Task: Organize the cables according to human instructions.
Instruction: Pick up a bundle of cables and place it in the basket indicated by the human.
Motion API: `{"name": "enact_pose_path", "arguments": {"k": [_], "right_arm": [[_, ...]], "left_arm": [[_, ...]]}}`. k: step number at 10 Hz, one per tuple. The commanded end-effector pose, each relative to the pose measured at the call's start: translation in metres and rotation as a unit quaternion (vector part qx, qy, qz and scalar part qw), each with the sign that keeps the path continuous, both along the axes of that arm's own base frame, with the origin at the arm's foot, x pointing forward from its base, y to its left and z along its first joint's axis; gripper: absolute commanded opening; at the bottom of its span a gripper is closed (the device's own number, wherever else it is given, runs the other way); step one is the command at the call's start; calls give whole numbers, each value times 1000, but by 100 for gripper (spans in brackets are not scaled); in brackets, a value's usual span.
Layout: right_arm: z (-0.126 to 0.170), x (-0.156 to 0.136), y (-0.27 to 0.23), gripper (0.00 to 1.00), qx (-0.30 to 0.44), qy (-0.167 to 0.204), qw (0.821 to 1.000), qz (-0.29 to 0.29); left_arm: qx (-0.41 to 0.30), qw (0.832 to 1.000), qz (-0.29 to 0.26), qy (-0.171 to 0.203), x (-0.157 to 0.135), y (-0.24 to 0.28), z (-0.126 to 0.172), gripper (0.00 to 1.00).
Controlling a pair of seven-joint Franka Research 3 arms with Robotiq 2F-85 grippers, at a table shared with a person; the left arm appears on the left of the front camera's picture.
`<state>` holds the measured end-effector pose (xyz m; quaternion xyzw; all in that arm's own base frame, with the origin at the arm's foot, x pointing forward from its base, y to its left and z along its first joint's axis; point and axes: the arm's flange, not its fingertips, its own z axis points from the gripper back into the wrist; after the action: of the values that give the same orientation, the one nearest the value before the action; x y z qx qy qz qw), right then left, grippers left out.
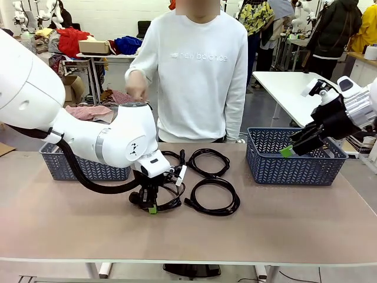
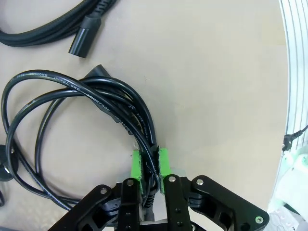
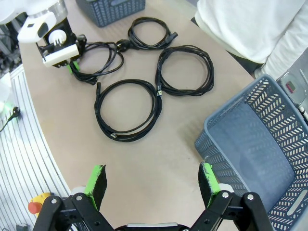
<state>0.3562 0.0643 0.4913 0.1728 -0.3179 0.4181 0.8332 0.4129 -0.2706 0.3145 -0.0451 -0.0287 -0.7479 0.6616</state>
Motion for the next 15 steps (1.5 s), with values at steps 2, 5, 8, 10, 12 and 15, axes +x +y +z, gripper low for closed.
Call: {"name": "enact_pose_path", "arguments": {"k": [2,5,8,10,12,15], "right_arm": [[-1,2,-2,100,6,-3,1000,6],[-1,2,-2,100,6,-3,1000,6],[-1,2,-2,100,6,-3,1000,6],[-1,2,-2,100,6,-3,1000,6],[-1,2,-2,100,6,-3,1000,6],[-1,2,-2,100,6,-3,1000,6]], "left_arm": [[2,1000,-13,3,-12,-3,15,0],[28,999,1,-27,-25,-8,61,0],[56,997,6,-55,-14,-1,115,0],[56,994,27,-87,-1,18,152,0],[49,991,55,-110,13,44,181,0],[31,986,101,-129,34,82,199,0]]}}
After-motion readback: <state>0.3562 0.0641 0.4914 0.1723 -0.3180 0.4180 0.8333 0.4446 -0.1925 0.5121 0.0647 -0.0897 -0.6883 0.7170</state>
